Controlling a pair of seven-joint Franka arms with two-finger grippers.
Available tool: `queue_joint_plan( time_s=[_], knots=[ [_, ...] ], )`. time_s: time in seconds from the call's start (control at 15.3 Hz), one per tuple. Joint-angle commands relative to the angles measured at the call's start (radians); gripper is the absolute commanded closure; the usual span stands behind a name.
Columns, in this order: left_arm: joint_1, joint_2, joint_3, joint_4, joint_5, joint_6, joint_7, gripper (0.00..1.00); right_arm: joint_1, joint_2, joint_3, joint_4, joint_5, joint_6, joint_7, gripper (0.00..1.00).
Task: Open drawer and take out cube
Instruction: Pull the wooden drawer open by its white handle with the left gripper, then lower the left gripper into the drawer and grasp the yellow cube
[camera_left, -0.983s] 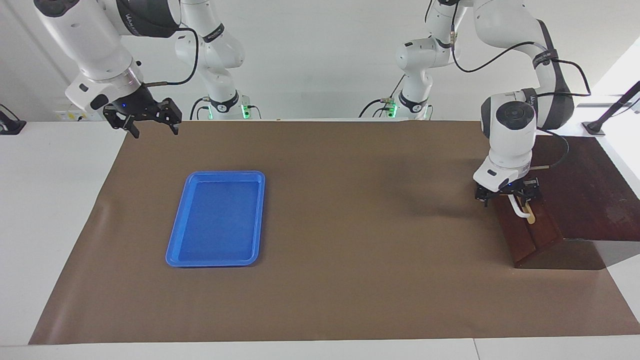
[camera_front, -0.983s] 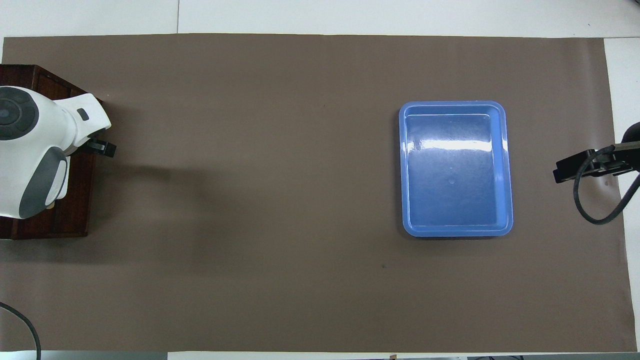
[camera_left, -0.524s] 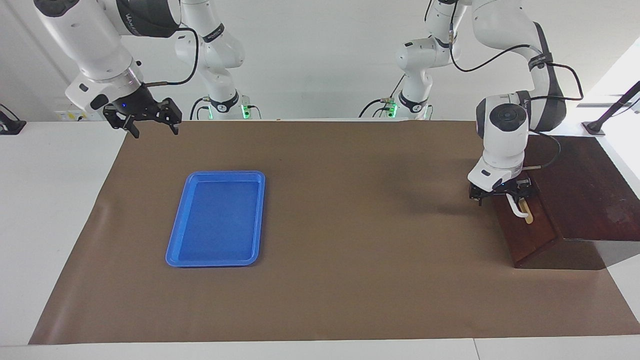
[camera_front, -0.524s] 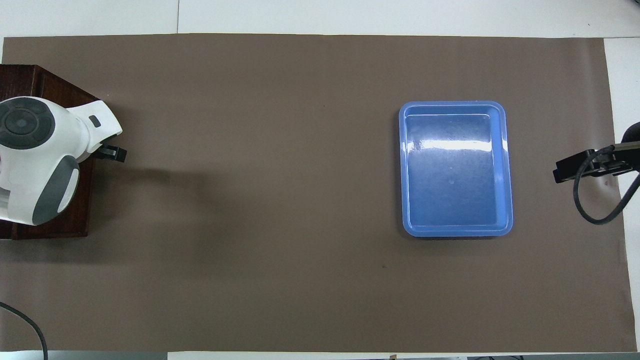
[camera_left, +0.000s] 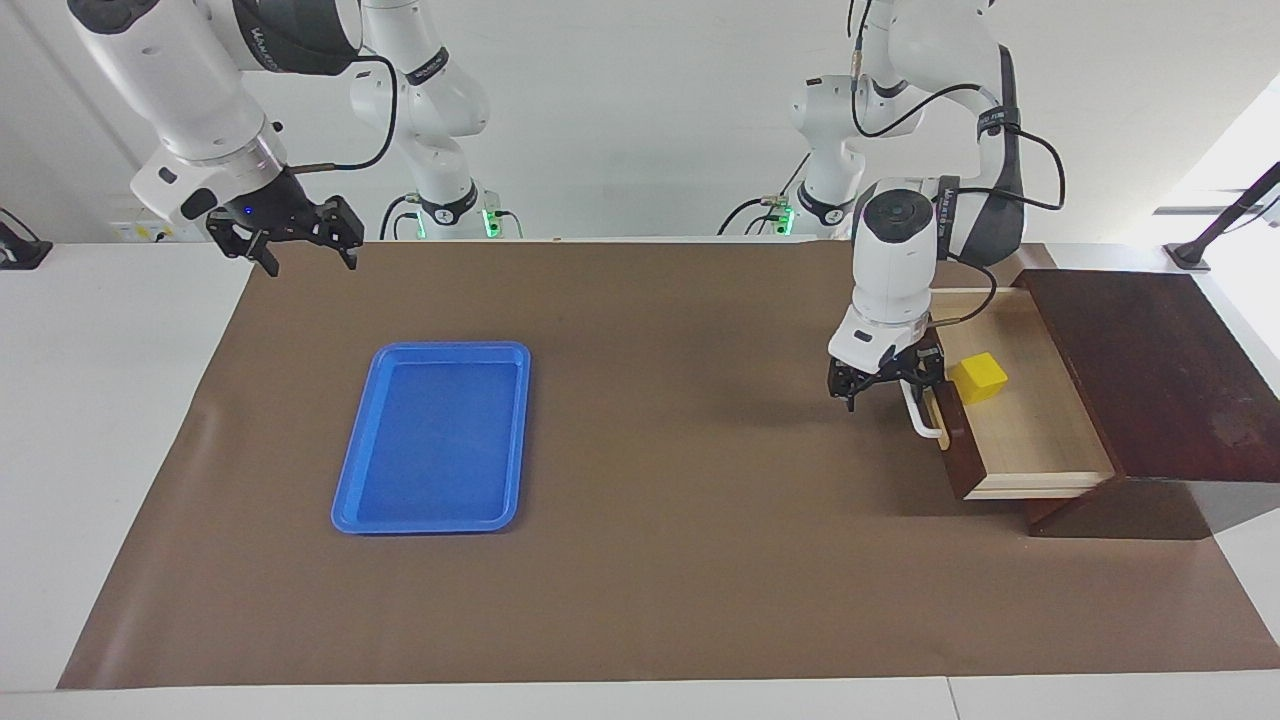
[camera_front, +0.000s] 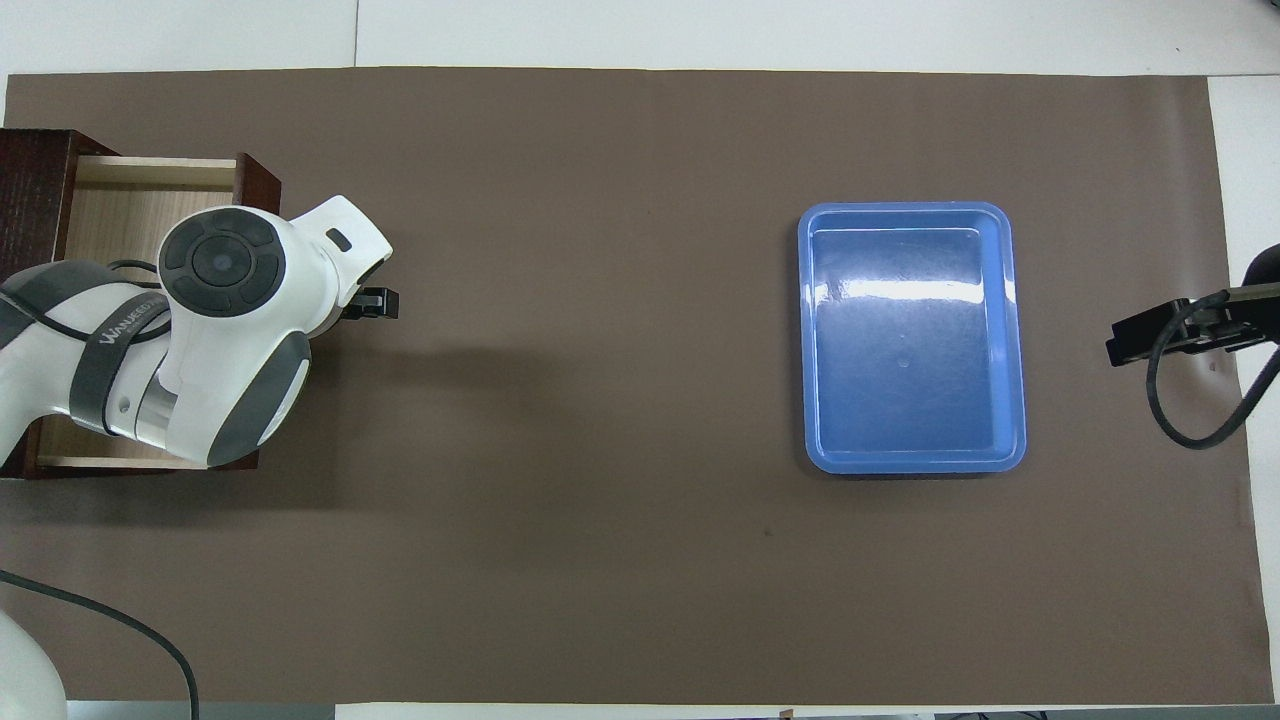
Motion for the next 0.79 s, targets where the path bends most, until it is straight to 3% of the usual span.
queue_joint_plan(
  time_s=[0.0, 0.26, 0.33, 0.52, 0.72],
  knots=[
    [-0.016, -0.008, 0.004, 0.027, -0.044, -0.067, -0.009, 0.0, -0.014, -0.006, 0.008, 0.002, -0.015, -0.011, 0.014, 0.0],
    [0.013, 0.036, 0.012, 0.368, -0.191, -0.408, -0.007, 0.0, -0.024, -0.006, 0.008, 0.002, -0.015, -0.008, 0.014, 0.0],
    [0.052, 0.035, 0.013, 0.401, -0.217, -0.433, -0.007, 0.0, -0.024, -0.006, 0.008, 0.002, -0.011, -0.007, 0.011, 0.0],
    [0.221, 0.022, 0.012, 0.397, -0.274, -0.408, 0.012, 0.0, -0.026, -0.006, 0.008, 0.002, -0.008, -0.007, 0.006, 0.0],
    [0.287, -0.011, 0.012, 0.281, -0.274, -0.281, 0.016, 0.0, -0.026, -0.006, 0.01, 0.002, -0.008, -0.004, 0.003, 0.0]
  ],
)
